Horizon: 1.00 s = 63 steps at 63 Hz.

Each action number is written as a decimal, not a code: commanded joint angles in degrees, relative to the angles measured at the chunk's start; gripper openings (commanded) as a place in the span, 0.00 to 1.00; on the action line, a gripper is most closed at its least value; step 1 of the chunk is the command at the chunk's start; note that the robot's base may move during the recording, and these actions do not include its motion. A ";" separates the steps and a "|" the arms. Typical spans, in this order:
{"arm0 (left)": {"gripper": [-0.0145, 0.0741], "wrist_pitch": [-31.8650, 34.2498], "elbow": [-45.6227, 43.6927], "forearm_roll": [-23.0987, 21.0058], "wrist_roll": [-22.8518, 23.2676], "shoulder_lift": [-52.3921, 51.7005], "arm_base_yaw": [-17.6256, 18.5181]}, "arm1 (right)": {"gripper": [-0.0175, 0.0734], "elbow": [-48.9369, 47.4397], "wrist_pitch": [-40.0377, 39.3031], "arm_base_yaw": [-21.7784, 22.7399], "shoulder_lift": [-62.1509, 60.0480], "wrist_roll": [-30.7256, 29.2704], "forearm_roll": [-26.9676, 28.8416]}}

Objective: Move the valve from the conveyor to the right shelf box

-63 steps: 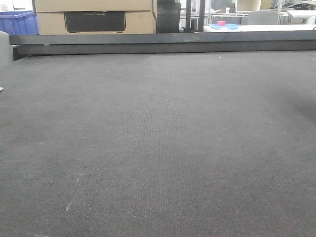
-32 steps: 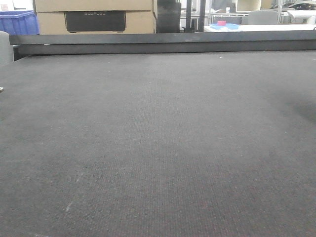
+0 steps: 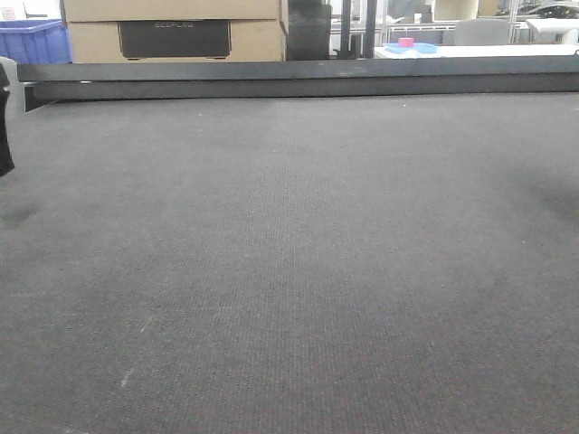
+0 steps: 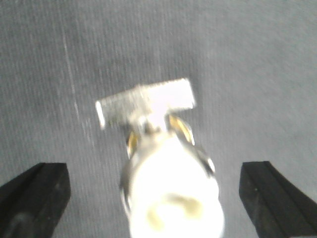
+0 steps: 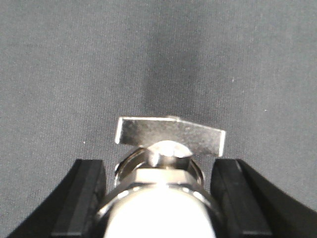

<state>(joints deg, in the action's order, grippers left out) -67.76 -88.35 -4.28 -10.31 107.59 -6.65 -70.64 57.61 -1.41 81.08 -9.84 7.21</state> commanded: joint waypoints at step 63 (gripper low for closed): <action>0.04 -2.20 -0.45 -0.73 -0.06 -4.59 0.04 | 0.02 -0.08 -1.63 0.26 -1.74 -0.35 0.06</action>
<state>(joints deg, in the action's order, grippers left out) -69.57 -88.35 -4.52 -10.54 106.93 -6.65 -70.51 57.23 -1.41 80.94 -9.84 7.24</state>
